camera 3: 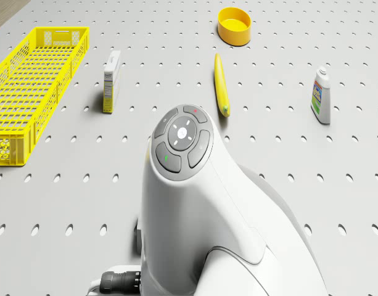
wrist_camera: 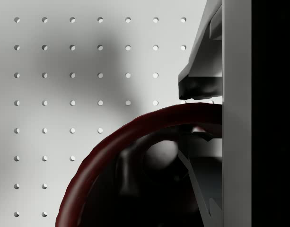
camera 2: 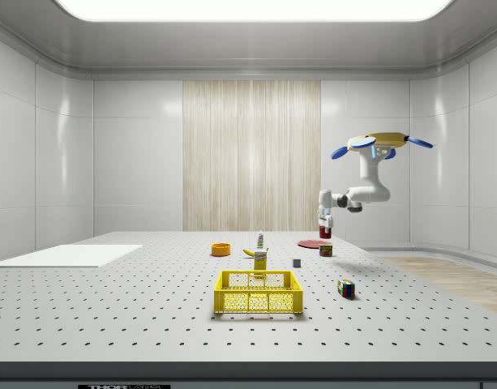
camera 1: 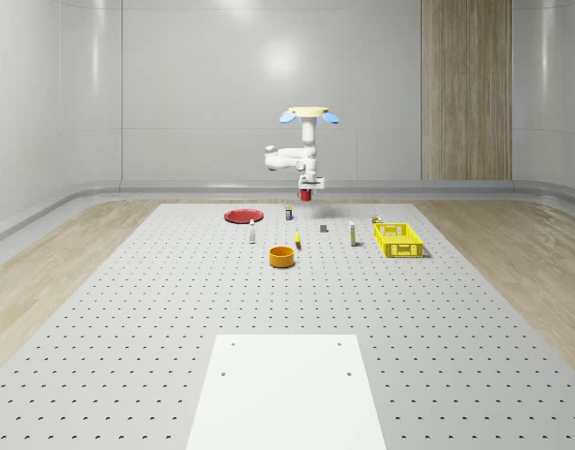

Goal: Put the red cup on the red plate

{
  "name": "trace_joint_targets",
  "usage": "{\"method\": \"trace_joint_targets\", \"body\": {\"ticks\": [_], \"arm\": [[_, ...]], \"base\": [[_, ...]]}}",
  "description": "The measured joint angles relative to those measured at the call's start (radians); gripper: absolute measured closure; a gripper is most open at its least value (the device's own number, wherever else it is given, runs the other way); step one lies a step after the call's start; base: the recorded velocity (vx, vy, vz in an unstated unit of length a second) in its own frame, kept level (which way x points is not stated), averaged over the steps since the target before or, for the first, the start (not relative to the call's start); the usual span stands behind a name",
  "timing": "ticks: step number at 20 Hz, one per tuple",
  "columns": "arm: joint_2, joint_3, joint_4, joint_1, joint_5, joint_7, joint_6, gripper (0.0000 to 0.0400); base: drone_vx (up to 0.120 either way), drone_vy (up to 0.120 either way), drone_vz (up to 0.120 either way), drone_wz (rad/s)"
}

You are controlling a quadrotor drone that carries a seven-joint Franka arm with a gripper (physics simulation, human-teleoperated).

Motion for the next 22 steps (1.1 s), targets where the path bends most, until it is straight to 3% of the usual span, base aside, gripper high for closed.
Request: {"method": "trace_joint_targets", "body": {"ticks": [22], "arm": [[-0.038, 0.006, 0.001, -0.007, 0.016, 0.006, 0.036, 0.0301]], "base": [[0.000, -0.120, 0.000, 0.000]]}}
